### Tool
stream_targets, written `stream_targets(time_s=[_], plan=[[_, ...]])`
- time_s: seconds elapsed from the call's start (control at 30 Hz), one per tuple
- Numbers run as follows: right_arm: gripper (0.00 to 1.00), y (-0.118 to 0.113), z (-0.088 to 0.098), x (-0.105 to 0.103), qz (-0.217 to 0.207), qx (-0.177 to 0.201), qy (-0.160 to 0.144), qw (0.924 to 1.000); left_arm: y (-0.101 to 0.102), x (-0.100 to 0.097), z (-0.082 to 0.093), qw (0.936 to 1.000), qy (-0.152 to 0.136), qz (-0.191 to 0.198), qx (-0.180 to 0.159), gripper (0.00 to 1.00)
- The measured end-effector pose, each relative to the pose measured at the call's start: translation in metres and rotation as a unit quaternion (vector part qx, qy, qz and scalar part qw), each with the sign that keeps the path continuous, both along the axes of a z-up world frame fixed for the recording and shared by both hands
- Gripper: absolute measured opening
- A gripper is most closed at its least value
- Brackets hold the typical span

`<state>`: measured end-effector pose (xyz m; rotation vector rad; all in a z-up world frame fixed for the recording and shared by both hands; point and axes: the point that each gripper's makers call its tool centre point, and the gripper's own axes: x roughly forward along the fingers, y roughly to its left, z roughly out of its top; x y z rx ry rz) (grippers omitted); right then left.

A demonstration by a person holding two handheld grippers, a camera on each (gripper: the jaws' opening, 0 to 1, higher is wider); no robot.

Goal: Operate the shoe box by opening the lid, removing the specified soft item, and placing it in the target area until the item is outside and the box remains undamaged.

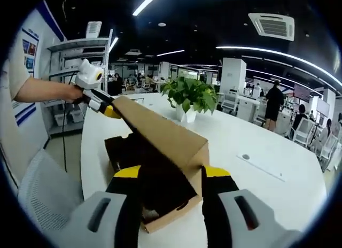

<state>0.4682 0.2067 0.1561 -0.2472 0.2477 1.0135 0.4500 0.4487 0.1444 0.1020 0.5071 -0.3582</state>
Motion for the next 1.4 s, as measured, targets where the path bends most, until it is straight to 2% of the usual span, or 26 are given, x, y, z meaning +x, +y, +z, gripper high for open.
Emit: stream_targets(time_s=[0.47, 0.77, 1.03, 1.2, 1.4], plan=[[0.38, 0.003, 0.009, 0.023, -0.010, 0.005, -0.012, 0.9999, 0.015, 0.024, 0.010, 0.9997, -0.007, 0.012, 0.018, 0.13], [0.35, 0.002, 0.013, 0.037, -0.018, 0.009, -0.018, 0.9996, 0.025, 0.035, 0.013, 0.9986, -0.014, 0.038, 0.032, 0.02], [0.34, 0.003, 0.015, 0.046, -0.027, 0.019, -0.015, 0.9993, 0.027, 0.044, 0.016, 0.9983, -0.014, 0.046, 0.032, 0.01], [0.27, -0.001, 0.017, 0.054, -0.038, 0.026, -0.010, 0.9989, 0.028, 0.049, 0.017, 0.9979, -0.013, 0.050, 0.038, 0.00], [0.26, -0.009, 0.009, 0.060, -0.058, 0.018, -0.006, 0.9981, 0.030, 0.054, 0.018, 0.9979, -0.014, 0.053, 0.036, 0.00]])
